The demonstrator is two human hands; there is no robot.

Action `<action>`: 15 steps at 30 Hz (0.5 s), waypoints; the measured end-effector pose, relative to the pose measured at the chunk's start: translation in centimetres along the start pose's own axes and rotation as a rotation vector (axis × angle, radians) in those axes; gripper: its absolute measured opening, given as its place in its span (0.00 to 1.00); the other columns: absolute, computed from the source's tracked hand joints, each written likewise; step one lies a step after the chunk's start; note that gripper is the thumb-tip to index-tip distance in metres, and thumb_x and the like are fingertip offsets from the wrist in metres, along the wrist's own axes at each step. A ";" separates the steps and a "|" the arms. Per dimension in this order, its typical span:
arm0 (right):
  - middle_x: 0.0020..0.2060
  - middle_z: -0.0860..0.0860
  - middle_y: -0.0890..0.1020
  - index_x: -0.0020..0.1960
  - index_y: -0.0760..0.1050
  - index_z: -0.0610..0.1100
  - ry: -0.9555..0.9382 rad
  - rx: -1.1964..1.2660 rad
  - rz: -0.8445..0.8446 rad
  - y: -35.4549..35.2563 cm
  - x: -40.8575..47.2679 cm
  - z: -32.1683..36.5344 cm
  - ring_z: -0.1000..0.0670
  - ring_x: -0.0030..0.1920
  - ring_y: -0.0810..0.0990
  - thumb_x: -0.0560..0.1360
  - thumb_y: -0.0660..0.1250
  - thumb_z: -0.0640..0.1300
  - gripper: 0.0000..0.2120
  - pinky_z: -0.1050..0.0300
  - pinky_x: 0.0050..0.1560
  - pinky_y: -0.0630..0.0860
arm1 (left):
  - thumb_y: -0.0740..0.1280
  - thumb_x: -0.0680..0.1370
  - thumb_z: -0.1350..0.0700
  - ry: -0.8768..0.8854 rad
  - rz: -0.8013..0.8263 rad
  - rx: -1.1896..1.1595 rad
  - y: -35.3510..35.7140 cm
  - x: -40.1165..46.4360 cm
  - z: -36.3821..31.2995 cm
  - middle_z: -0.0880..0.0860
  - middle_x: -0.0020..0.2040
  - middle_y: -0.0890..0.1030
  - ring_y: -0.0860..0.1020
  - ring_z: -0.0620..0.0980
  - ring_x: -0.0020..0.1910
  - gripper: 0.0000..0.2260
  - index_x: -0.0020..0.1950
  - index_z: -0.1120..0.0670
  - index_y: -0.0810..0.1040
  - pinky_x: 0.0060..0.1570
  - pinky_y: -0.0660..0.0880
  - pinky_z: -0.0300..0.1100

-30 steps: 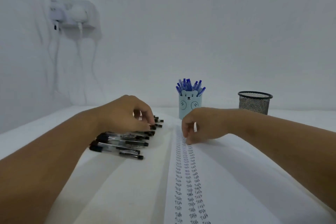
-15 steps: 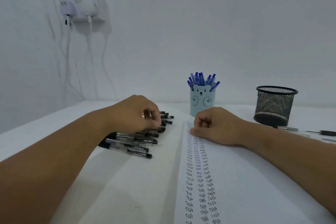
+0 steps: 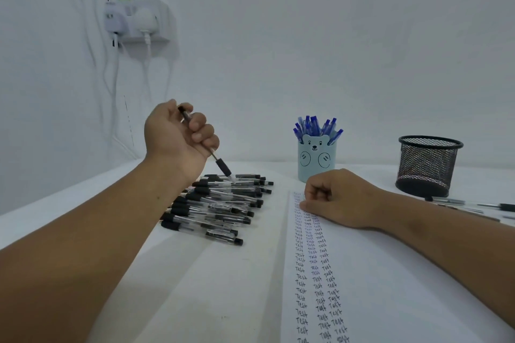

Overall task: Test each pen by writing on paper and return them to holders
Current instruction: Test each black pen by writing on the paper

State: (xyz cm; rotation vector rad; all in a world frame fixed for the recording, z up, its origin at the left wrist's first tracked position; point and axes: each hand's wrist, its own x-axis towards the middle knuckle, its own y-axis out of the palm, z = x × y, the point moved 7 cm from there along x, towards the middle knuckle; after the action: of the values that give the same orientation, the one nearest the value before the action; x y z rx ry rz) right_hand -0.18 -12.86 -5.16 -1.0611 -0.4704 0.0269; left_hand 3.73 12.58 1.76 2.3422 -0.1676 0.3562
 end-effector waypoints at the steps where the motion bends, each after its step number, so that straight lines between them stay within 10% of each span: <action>1: 0.25 0.61 0.74 0.39 0.78 0.47 -0.005 -0.002 0.001 0.0 0.0 0.0 0.59 0.29 0.70 0.74 0.74 0.51 0.11 0.67 0.35 0.70 | 0.53 0.81 0.54 -0.019 -0.020 -0.032 -0.3 0.1 0.3 0.50 0.28 0.63 0.58 0.47 0.25 0.12 0.39 0.53 0.67 0.30 0.58 0.38; 8: 0.27 0.58 0.75 0.39 0.78 0.47 -0.005 0.020 0.012 0.0 0.1 0.0 0.59 0.29 0.70 0.74 0.74 0.51 0.09 0.67 0.35 0.69 | 0.55 0.65 0.61 -0.063 -0.042 -0.107 0.1 -0.4 1.7 0.49 0.27 0.60 0.56 0.48 0.23 0.04 0.34 0.52 0.63 0.27 0.59 0.36; 15: 0.24 0.56 0.71 0.44 0.77 0.53 -0.170 0.006 -0.244 -2.2 -0.7 2.3 0.54 0.28 0.68 0.79 0.67 0.51 0.05 0.59 0.33 0.68 | 0.51 0.76 0.60 -0.140 0.030 -0.114 1.5 -1.9 4.0 0.51 0.29 0.63 0.64 0.50 0.26 0.10 0.37 0.55 0.68 0.37 0.65 0.42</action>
State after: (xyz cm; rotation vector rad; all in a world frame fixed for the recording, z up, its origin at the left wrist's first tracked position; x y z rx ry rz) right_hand -2.10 -12.19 -2.65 -0.9932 -0.7507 -0.0982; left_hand 2.37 8.73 -0.59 2.2539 -0.2838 0.1917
